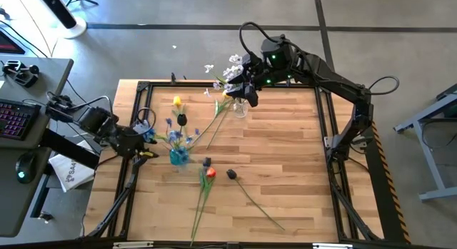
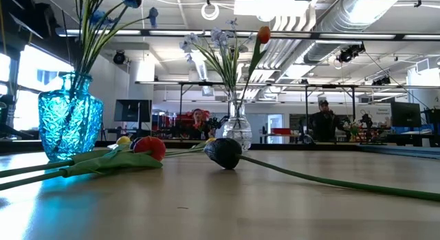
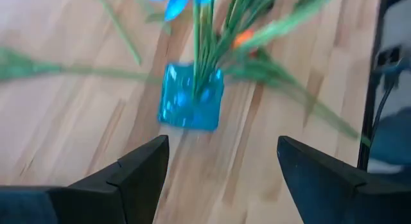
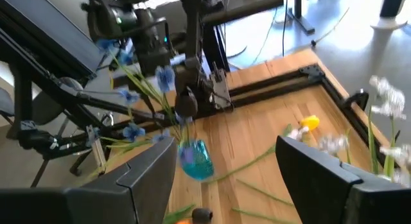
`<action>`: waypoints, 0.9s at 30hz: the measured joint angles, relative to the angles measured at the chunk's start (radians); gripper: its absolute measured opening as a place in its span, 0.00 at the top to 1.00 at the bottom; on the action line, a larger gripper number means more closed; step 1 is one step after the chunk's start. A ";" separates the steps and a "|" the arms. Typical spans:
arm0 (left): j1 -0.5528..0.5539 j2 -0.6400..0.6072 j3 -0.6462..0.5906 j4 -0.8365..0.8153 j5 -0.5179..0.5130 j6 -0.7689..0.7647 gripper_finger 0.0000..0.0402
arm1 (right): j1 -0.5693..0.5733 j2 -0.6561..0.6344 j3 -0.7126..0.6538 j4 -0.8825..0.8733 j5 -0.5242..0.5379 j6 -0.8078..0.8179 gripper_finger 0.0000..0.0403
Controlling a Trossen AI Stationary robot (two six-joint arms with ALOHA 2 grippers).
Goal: Sort flowers into vase by color
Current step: Put the orange flower into the transparent vase
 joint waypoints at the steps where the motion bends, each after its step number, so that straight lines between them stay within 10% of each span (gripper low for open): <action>1: 0.007 0.018 0.019 -0.026 0.018 0.000 0.31 | 0.000 0.000 0.000 -0.019 0.000 0.000 0.35; 15: 0.015 0.262 0.341 -0.321 0.353 -0.347 0.33 | 0.193 -0.004 -0.150 -0.487 -0.029 -0.102 0.35; 27: -0.159 0.277 0.394 -0.322 0.312 -0.524 0.41 | 0.482 -0.158 -0.701 -0.096 0.076 0.336 0.35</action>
